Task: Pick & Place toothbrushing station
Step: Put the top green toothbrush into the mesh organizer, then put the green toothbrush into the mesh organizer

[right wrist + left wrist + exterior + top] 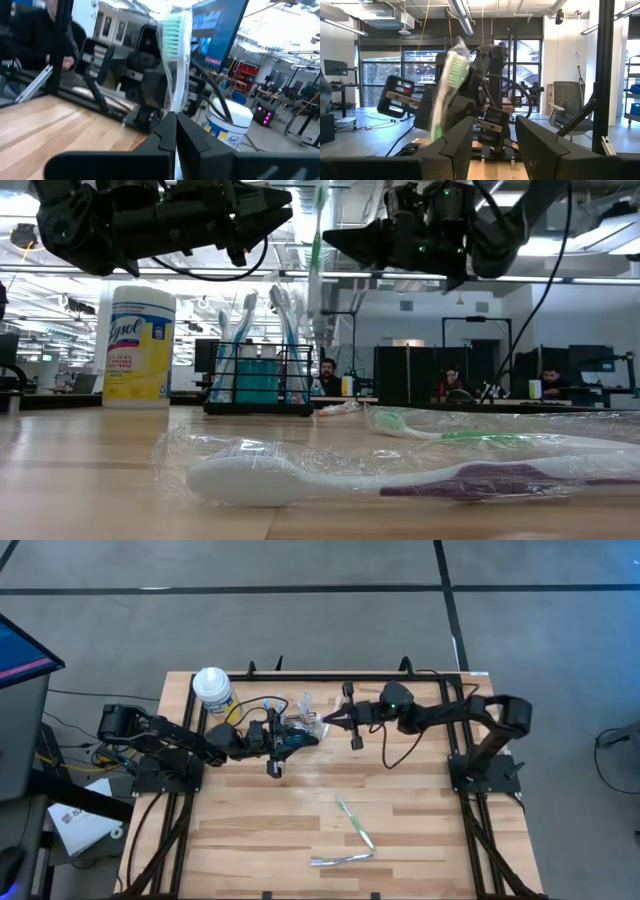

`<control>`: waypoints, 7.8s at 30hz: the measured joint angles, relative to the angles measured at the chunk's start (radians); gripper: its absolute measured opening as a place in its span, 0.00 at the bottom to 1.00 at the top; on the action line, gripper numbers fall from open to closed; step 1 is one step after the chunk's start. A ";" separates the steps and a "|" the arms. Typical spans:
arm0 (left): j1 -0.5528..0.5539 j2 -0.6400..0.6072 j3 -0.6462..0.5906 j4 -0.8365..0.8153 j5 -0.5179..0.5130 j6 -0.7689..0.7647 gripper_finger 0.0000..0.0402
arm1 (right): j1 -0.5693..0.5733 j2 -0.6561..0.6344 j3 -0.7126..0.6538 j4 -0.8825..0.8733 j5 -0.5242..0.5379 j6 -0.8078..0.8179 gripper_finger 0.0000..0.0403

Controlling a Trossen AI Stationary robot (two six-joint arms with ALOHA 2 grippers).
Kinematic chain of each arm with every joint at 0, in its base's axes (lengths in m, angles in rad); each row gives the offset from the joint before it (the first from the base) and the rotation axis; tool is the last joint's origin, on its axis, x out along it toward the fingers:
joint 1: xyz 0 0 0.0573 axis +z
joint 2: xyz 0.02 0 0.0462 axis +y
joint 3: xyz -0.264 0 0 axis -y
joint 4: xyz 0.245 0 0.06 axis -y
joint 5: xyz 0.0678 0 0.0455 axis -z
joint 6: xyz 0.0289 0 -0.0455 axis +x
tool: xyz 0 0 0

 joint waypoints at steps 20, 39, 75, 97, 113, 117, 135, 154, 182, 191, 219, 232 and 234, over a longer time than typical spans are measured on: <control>0.000 0.000 0.000 0.000 0.000 0.000 0.36 | -0.043 0.188 0.001 0.287 -0.009 0.096 0.00; 0.000 0.000 0.000 0.000 -0.002 0.000 0.36 | -0.059 0.188 0.001 0.251 -0.009 0.062 0.00; 0.000 0.000 0.000 0.000 -0.003 0.000 0.36 | -0.054 0.365 0.013 0.428 0.037 0.165 0.00; 0.000 0.000 0.000 0.000 -0.001 0.000 0.36 | -0.054 0.366 0.001 0.335 0.085 0.193 0.00; 0.000 0.000 0.000 0.000 0.001 0.000 0.36 | -0.047 0.367 -0.016 0.289 0.148 0.215 0.00; 0.000 0.000 0.000 0.000 0.001 0.000 0.36 | -0.043 0.367 -0.016 0.260 0.167 0.210 0.00; 0.000 0.000 0.000 -0.001 -0.003 0.000 0.36 | -0.022 0.366 -0.015 0.172 0.161 0.201 0.00; 0.000 0.000 0.000 -0.001 0.002 0.000 0.36 | -0.035 0.362 -0.015 0.169 0.163 0.279 0.00; 0.000 0.000 0.000 -0.005 -0.003 0.000 0.36 | -0.035 0.325 -0.015 0.182 0.129 0.287 0.46; 0.000 0.000 0.000 -0.005 -0.002 0.000 0.36 | -0.035 0.235 -0.015 -0.063 0.113 0.255 0.44; 0.000 0.000 0.000 -0.005 0.001 0.000 0.36 | 0.099 0.001 -0.015 -0.750 0.103 0.271 0.31; 0.000 0.000 0.000 -0.004 -0.003 0.000 0.36 | 0.199 0.001 -0.015 -0.900 0.059 0.369 0.29; 0.000 0.000 0.000 -0.004 -0.003 0.000 0.36 | 0.221 0.001 -0.015 -0.914 0.059 0.395 0.29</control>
